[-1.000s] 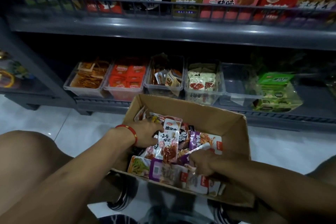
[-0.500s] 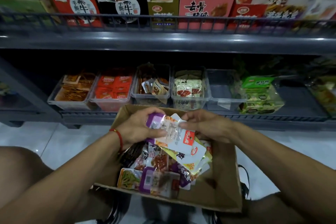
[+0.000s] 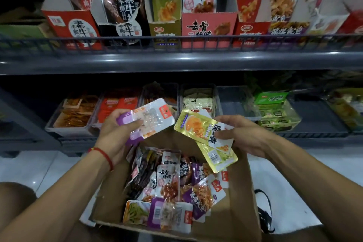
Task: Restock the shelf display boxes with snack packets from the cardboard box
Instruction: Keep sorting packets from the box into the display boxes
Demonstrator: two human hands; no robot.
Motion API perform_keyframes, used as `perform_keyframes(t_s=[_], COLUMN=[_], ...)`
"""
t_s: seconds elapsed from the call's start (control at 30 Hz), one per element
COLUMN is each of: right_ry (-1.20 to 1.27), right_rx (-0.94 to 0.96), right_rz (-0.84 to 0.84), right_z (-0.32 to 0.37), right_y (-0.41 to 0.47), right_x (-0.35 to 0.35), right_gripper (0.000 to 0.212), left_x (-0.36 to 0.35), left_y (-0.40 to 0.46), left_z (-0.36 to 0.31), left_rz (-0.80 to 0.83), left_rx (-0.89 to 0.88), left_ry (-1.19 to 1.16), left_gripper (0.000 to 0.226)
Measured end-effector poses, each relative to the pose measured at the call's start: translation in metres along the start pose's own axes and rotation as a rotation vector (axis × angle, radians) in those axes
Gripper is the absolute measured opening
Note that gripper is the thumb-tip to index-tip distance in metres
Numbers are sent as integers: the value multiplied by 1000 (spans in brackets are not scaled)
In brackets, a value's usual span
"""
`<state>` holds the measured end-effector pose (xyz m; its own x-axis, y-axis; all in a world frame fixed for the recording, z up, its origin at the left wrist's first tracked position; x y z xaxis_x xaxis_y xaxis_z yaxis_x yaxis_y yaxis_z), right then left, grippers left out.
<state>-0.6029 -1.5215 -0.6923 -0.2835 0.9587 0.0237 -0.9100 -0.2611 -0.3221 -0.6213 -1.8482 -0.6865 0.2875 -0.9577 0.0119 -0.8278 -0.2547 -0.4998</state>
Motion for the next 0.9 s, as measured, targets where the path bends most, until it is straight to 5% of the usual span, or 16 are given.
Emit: perform_keyframes(t_s=[0.17,0.3,0.37,0.5,0.6,0.7,0.83,0.9], right_ry=[18,-60,-188,-95,-63,-253,-781,-669], right_rx=[38,98,179,130,133,372,853,872], right_rz=[-33,66,97,93,-106,-318,-226,-208], right_z=[9,17,26,26,37,67,100,101], right_y=[0,-5,-5,-3,-4,-11,-27,-27], right_x=[0,-27,-39,-37,-2,22,-35,-44], right_gripper=[39,39,34,24,15,15,34,35], left_x=[-23,-59,-70,-61,-39,-31,-50,-53], left_y=[-20,-31,-34,-28,-21,-23,-26,-24], left_z=[-3,33,39,28,10,9,37,37], left_rz=[-32,256,347,245,86,24,145,164], left_rx=[-134,237,277,145,38,14,211,248], left_ry=[409,-22,-69,83,114,191,34,-22], left_gripper=[52,35,26,37,32,28,24,24])
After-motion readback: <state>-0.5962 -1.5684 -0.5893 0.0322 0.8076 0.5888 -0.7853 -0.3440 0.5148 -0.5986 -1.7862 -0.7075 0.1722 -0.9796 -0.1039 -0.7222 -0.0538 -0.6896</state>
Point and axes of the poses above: each hand's wrist, its own y-axis towards the middle knuckle, its own x-axis out of the back of the hand, z = x × y, the point moved 10 cm from there along y, towards the middle knuckle, and after that the axes turned 14 degrees about x, right-handed, at the moved point
